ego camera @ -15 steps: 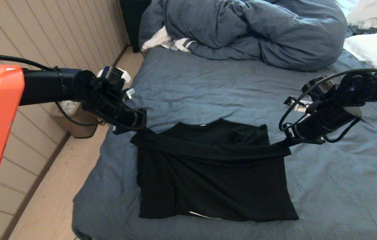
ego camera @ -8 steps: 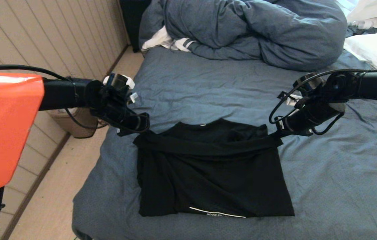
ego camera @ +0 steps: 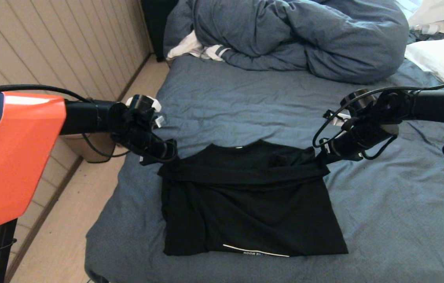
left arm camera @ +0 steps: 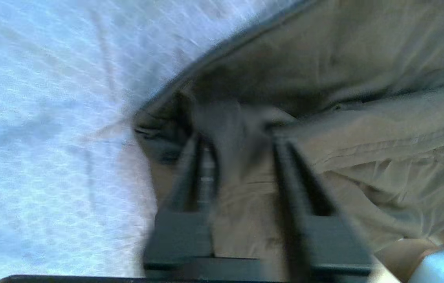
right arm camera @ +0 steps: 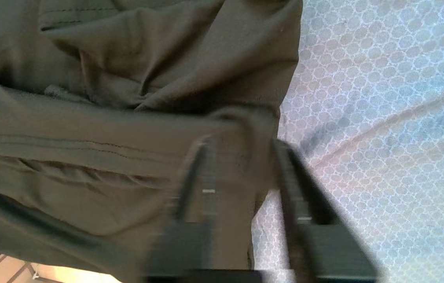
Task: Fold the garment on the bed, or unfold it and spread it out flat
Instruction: Fold the black T-shirt
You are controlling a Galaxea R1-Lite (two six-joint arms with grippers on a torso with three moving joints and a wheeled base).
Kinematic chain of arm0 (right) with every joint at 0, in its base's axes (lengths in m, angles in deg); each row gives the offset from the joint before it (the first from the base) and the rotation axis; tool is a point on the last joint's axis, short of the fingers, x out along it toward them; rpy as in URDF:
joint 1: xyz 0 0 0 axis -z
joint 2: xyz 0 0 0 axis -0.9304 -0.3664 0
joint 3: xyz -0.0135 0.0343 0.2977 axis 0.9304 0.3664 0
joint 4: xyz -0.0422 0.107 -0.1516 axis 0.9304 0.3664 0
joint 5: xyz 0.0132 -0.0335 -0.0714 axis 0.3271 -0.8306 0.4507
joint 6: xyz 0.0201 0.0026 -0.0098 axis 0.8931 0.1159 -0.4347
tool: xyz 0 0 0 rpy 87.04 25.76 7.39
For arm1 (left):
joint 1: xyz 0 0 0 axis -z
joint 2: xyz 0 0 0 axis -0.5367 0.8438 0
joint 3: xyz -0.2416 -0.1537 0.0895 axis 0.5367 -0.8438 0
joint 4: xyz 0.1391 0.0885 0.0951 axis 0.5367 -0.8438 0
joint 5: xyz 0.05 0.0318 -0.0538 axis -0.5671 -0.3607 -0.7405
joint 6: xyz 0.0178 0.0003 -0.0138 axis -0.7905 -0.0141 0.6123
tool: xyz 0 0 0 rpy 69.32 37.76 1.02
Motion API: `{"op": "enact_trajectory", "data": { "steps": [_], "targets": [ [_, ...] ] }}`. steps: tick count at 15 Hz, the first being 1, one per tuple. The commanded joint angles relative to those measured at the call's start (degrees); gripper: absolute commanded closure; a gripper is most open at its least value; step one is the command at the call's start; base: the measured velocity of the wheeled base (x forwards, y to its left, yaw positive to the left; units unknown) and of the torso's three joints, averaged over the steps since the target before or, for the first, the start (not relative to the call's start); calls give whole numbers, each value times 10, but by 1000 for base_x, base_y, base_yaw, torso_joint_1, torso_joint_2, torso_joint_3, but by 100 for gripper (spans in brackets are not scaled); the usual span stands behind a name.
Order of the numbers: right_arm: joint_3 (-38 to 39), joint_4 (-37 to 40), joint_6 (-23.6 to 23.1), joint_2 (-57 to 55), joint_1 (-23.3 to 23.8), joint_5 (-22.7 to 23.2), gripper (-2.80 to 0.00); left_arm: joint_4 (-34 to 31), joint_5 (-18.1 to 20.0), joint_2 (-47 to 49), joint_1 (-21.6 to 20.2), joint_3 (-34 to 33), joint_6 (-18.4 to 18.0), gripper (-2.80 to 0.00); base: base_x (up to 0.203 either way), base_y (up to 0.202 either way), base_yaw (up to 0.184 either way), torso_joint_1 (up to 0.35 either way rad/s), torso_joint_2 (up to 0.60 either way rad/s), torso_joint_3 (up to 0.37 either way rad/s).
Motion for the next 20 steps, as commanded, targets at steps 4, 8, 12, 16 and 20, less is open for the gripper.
{"op": "enact_trajectory", "data": {
  "steps": [4, 8, 12, 16, 20],
  "targets": [
    [0, -8, 1, 4, 3, 1, -280, 9, 0, -26, -28, 0, 1, -280, 0, 0, 0, 0, 0, 0],
    [1, -6, 3, 28, 3, 2, -280, 23, -27, -59, -73, 0, 2, -280, 0, 0, 0, 0, 0, 0],
    [18, -1, 13, 67, -14, 3, 0, -12, -25, -120, -73, -54, 1, 0, 0, 0, 0, 0, 0, 0],
    [60, -1, 24, 77, -78, 3, 0, -3, -26, -149, 34, -141, 1, 0, 0, 0, 0, 0, 0, 0],
    [75, -3, 45, 61, -143, 0, 0, 35, -41, -91, 113, -155, 6, 0, 0, 0, 0, 0, 0, 0]
  ]
}}
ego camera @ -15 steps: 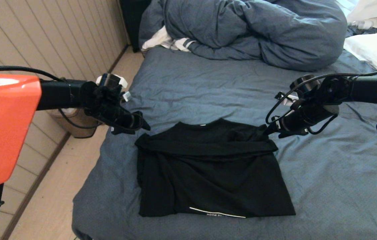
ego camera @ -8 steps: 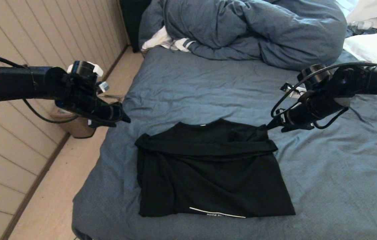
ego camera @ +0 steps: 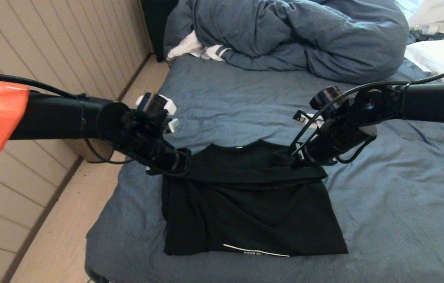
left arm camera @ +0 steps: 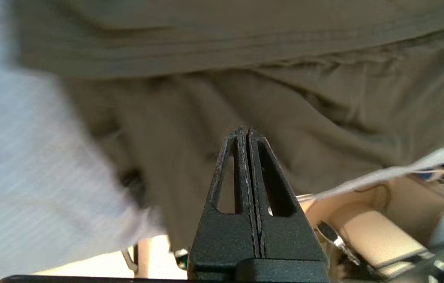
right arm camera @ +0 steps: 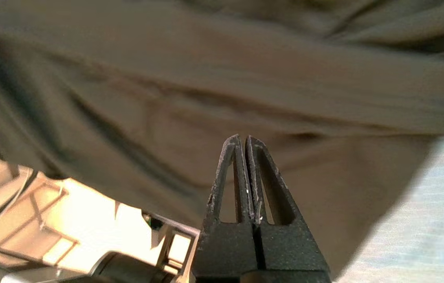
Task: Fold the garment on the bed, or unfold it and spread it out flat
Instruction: Fold the black T-shirt
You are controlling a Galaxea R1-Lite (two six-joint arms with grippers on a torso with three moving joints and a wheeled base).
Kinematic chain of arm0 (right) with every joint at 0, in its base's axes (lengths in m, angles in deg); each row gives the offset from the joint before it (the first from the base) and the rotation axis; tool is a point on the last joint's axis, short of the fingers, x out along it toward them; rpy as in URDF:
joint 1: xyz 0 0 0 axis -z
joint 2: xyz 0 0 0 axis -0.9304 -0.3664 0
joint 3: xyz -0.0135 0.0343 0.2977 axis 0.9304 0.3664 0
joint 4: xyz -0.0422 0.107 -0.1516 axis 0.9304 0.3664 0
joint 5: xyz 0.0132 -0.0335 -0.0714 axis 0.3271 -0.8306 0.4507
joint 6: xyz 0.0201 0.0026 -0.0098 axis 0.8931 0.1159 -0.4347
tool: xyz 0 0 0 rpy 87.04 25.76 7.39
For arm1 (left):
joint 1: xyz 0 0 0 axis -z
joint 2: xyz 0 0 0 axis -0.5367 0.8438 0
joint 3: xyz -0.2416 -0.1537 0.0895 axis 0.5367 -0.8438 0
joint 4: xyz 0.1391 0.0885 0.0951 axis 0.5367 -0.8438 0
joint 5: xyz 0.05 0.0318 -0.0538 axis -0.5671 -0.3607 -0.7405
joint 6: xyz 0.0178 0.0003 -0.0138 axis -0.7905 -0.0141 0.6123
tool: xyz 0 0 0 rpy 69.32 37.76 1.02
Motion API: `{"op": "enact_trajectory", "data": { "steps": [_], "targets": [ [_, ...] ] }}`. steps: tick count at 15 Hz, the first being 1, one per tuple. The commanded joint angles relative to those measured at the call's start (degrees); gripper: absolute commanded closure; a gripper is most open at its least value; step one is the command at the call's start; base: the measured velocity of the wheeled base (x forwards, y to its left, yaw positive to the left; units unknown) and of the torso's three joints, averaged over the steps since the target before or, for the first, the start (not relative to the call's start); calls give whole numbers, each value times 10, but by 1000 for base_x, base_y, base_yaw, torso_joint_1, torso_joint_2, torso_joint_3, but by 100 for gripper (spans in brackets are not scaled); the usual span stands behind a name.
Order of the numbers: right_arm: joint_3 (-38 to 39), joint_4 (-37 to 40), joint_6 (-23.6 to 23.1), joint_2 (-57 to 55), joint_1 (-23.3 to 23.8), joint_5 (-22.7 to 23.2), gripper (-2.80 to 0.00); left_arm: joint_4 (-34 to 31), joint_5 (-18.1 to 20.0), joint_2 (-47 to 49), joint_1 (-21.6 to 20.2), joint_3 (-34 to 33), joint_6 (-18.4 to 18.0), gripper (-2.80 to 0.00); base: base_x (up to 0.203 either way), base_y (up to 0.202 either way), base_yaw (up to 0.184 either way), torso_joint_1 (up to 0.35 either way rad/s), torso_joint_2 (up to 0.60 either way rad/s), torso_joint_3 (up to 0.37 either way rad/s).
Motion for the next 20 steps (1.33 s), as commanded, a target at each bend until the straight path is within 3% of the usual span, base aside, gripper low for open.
{"op": "enact_trajectory", "data": {
  "steps": [1, 5, 11, 20],
  "targets": [
    [2, 1, 3, -15, -22, 0, 0, 13, -4, 40, 31, -6, 3, 0, 0, 0, 0, 0, 0, 0],
    [-27, -2, 5, -70, -43, -8, 0, 51, -16, 95, 61, -6, 3, 0, 0, 0, 0, 0, 0, 0],
    [-70, -4, 11, -114, -40, -13, 0, 90, -40, 145, 59, 8, -2, 0, 0, 0, 0, 0, 0, 0],
    [-60, -4, 12, -98, -38, -12, 0, 237, -160, 153, 26, 25, 28, 0, 0, 0, 0, 0, 0, 0]
  ]
}}
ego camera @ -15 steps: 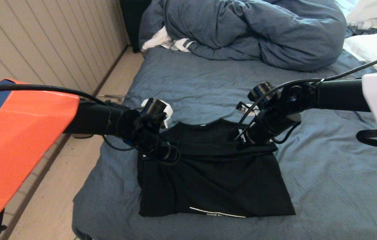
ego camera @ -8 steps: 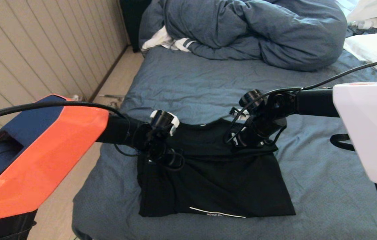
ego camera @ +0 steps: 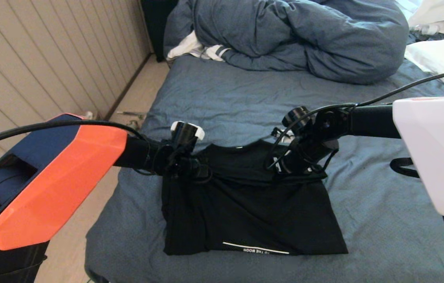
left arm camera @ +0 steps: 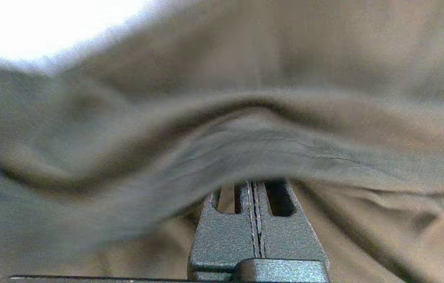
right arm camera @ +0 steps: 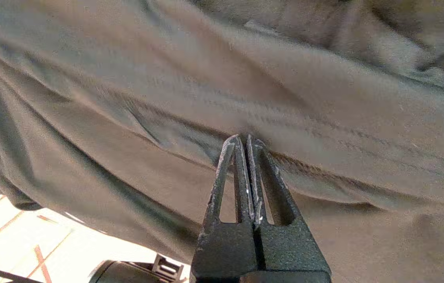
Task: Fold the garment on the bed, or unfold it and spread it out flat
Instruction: Fold the black T-shirt
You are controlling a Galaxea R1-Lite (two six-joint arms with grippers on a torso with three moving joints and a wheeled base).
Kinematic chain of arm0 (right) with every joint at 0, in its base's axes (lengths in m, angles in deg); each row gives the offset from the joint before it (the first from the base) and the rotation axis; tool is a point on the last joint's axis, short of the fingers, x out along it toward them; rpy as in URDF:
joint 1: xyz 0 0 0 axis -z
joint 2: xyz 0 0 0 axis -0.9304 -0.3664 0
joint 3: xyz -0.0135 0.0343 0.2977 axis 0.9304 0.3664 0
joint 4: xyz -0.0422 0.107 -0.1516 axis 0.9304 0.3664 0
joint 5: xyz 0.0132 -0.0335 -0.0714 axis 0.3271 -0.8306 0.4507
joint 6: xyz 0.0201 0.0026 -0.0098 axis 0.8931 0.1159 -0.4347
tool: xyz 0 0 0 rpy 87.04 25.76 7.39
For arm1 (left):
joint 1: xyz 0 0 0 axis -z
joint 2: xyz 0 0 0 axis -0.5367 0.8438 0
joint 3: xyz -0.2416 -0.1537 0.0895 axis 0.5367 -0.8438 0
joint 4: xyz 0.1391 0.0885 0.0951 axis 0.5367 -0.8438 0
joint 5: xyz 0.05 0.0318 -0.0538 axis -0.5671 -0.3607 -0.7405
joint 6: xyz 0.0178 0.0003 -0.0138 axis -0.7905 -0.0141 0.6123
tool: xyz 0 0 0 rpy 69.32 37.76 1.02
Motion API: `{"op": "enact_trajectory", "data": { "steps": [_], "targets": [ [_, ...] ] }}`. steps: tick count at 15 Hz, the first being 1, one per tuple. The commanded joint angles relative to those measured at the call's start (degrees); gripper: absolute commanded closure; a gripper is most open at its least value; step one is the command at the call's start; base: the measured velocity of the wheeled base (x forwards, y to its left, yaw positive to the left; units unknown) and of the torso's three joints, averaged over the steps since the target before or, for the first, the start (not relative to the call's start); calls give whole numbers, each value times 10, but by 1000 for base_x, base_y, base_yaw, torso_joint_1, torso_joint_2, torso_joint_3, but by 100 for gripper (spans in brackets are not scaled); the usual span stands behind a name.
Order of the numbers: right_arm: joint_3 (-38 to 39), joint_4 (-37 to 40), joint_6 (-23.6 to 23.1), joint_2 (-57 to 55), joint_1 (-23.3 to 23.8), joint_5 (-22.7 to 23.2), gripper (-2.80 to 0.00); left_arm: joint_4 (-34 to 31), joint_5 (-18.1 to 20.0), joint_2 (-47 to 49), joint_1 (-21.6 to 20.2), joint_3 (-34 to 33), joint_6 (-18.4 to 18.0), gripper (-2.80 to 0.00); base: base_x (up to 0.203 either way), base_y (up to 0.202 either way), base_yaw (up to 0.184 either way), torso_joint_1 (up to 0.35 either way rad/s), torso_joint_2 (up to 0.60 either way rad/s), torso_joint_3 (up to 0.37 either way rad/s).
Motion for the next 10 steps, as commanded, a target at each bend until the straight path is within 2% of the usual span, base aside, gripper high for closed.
{"op": "enact_trajectory", "data": {
  "steps": [1, 6, 10],
  "targets": [
    [1, 2, 1, 5, 0, 1, 0, 8, -9, 5, -10, 18, 3, 0, 0, 0, 0, 0, 0, 0],
    [4, 2, 6, 7, -1, 1, 0, -4, -50, 41, -18, 131, 51, 0, 0, 0, 0, 0, 0, 0],
    [4, -1, 8, 7, -2, 1, 0, -8, -58, 24, -25, 137, 55, 0, 0, 0, 0, 0, 0, 0]
  ]
}}
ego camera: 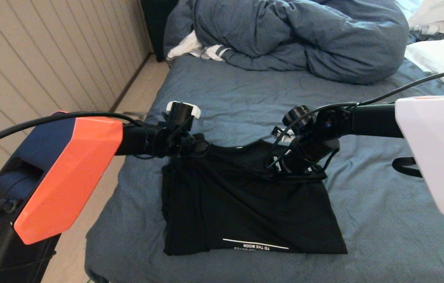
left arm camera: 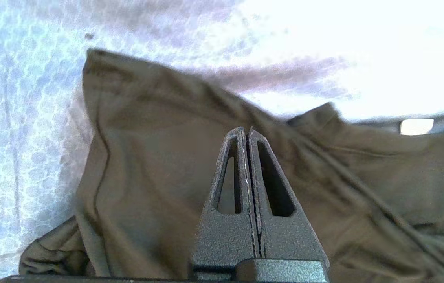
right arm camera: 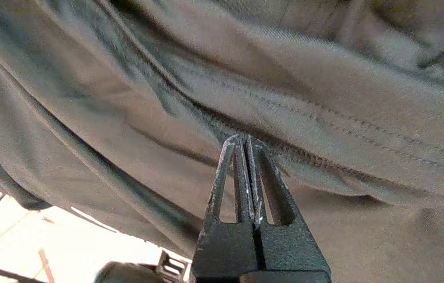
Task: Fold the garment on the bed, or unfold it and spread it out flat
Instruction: Fold the black T-shirt
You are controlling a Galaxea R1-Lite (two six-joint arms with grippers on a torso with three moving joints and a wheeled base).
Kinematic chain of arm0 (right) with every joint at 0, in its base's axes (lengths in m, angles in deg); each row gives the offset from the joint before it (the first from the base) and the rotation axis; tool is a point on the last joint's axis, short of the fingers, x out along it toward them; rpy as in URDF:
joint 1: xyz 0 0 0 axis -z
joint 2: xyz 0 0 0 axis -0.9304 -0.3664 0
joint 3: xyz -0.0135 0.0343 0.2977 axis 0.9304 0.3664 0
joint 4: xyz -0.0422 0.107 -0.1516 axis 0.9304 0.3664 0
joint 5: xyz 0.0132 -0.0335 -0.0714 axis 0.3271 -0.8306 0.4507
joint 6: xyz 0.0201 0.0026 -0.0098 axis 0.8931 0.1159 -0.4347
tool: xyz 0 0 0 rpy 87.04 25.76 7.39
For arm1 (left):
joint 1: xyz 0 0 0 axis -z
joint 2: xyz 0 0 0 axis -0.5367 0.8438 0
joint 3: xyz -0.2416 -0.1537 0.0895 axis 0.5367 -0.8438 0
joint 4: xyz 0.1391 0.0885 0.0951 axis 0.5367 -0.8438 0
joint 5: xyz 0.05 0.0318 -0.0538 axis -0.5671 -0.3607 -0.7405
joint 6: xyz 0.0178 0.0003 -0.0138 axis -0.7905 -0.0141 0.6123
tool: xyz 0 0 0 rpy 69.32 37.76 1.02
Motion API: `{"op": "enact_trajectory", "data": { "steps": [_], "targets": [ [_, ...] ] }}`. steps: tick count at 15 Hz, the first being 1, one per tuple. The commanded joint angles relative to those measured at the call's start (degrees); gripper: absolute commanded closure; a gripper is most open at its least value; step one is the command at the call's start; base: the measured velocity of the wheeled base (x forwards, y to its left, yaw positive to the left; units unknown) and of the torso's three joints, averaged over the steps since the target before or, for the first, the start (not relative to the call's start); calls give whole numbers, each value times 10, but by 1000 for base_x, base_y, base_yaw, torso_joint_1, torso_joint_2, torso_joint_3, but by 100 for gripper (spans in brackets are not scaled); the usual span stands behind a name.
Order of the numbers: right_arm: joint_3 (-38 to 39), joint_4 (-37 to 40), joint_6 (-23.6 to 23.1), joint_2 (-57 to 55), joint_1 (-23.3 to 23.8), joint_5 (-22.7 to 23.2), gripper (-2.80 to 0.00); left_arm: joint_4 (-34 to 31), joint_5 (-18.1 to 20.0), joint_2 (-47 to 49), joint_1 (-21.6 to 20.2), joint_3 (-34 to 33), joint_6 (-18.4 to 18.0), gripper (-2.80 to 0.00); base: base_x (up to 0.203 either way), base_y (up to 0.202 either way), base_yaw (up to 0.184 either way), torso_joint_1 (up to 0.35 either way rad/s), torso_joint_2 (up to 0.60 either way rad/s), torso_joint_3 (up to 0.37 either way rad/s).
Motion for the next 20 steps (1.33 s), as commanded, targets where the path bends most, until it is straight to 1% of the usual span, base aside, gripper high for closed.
{"op": "enact_trajectory", "data": {
  "steps": [1, 2, 4, 6, 7, 8, 10, 12, 13, 15, 16, 18, 20],
  "targets": [
    [1, -5, 6, 0, -3, 1, 0, 1, -2, -13, -8, 3, 4, 0, 0, 0, 0, 0, 0, 0],
    [3, -17, 15, 0, -5, 1, 0, 1, -6, -22, -13, 3, 12, 0, 0, 0, 0, 0, 0, 0],
    [5, -22, 16, 0, -6, 0, 0, -9, -17, -51, -27, 1, 32, 0, 0, 0, 0, 0, 0, 0],
    [6, -21, 15, -4, -17, -3, 0, -50, -17, -96, -47, -12, 53, 0, 0, 0, 0, 0, 0, 0],
    [6, -21, 14, -6, -19, -6, 0, -71, -10, -122, -61, -26, 67, 0, 0, 0, 0, 0, 0, 0],
    [9, -19, 14, -2, -22, -9, 0, -80, 4, -145, -73, -57, 75, 0, 0, 0, 0, 0, 0, 0],
    [21, -21, 15, 21, -18, -13, 0, -78, 43, -203, -95, -136, 81, 0, 0, 0, 0, 0, 0, 0],
    [30, -21, 16, 50, -15, -13, 0, -58, 82, -250, -110, -210, 83, 0, 0, 0, 0, 0, 0, 0],
    [44, -21, 16, 69, -16, -13, 0, -46, 90, -264, -114, -241, 84, 0, 0, 0, 0, 0, 0, 0],
    [95, -22, 14, 94, -20, -13, 0, -10, 96, -285, -117, -302, 84, 0, 0, 0, 0, 0, 0, 0],
    [116, -26, 13, 98, -24, -13, 0, 19, 97, -292, -117, -325, 84, 0, 0, 0, 0, 0, 0, 0],
    [134, -46, 13, 82, -28, -21, 0, 59, 97, -300, -118, -357, 84, 0, 0, 0, 0, 0, 0, 0],
    [130, -49, 12, 57, -31, -33, 0, 75, 97, -301, -119, -372, 84, 0, 0, 0, 0, 0, 0, 0]
  ]
}}
